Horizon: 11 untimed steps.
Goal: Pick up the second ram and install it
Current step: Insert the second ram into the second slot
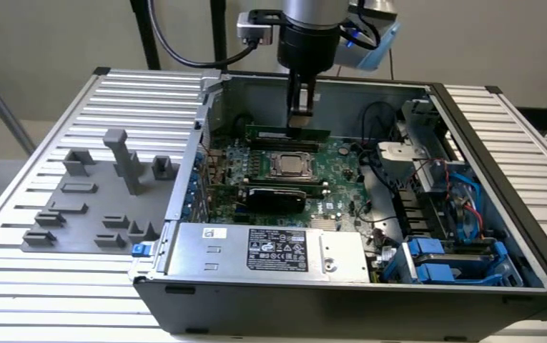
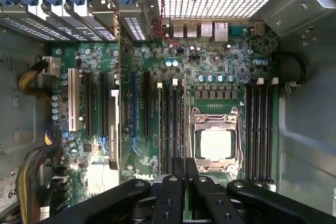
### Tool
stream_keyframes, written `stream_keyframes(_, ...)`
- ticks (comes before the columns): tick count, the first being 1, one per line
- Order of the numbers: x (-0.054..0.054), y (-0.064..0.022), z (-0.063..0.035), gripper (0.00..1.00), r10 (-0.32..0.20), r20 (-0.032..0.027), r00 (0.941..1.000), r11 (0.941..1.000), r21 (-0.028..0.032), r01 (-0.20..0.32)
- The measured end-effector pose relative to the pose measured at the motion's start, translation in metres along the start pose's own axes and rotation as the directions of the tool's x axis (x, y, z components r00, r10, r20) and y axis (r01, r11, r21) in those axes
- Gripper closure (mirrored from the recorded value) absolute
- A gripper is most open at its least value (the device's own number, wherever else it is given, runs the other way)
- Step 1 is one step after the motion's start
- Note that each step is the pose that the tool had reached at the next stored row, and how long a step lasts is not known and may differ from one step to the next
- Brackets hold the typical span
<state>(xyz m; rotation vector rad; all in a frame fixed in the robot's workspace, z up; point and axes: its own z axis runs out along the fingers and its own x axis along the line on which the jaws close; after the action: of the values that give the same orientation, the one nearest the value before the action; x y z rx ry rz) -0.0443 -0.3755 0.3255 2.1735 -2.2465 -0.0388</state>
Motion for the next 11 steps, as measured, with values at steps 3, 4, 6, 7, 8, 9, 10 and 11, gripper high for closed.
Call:
stream_keyframes(3, 0.001, -0.0014, 0.0054, 1.0, 0.0, 0.0, 1.0, 1.0, 0.0, 0.0)
stream_keyframes(4, 0.001, -0.0022, 0.0073, 1.0, 0.0, -0.0001, 1.0, 1.0, 0.0, 0.0)
stream_keyframes(6, 0.002, -0.0039, 0.0108, 1.0, 0.0, -0.0001, 1.0, 1.0, 0.0, 0.0)
stream_keyframes(7, 0.003, -0.0048, 0.0127, 1.0, 0.0, 0.0001, 1.0, 1.0, 0.0001, 0.0)
stream_keyframes(8, 0.003, -0.0057, 0.0144, 1.0, 0.0, -0.0001, 1.0, 1.0, 0.0, 0.0)
stream_keyframes(9, 0.003, -0.0066, 0.0163, 1.0, 0.0, 0.0, 1.0, 1.0, 0.0, 0.0)
stream_keyframes(10, 0.004, -0.0074, 0.0179, 1.0, 0.0, 0.0, 1.0, 1.0, 0.0, 0.0)
stream_keyframes(11, 0.004, -0.008, 0.0197, 1.0, 0.0, 0.0, 1.0, 1.0, 0.0, 0.0)
